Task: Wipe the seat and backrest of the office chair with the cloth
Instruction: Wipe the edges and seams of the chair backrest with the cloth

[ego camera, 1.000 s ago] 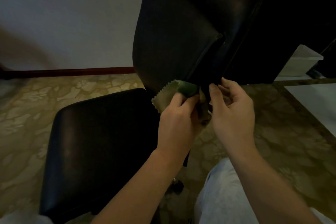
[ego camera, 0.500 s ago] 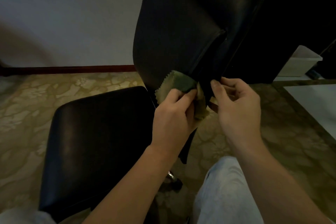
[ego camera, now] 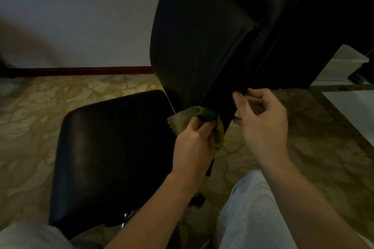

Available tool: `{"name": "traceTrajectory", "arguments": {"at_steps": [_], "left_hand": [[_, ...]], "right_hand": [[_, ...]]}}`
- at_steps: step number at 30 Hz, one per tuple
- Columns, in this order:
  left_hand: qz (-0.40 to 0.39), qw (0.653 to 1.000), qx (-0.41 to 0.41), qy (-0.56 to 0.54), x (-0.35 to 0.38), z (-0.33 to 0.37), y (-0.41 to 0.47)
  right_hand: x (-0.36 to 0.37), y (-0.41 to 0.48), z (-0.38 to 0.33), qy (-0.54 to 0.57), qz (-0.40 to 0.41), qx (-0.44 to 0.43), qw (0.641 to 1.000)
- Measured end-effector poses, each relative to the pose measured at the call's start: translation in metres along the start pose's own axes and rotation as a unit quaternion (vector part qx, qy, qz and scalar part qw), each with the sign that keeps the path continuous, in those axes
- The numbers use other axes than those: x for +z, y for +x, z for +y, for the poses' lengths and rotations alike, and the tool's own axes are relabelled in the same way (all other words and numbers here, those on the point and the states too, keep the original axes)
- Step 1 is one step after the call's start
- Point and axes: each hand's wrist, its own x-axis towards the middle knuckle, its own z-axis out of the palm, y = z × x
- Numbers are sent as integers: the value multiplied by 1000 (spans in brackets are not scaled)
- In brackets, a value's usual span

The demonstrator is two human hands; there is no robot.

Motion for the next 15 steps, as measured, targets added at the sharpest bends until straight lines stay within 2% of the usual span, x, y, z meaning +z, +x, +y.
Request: {"name": "traceTrajectory", "arguments": {"at_steps": [6, 15], "left_hand": [[35, 999, 27, -24, -13, 3, 3], [44, 997, 43, -36, -13, 17, 27]], "right_hand": [[3, -8, 11, -12, -9, 7, 1000], [6, -12, 12, -14, 2, 10, 1000]]}}
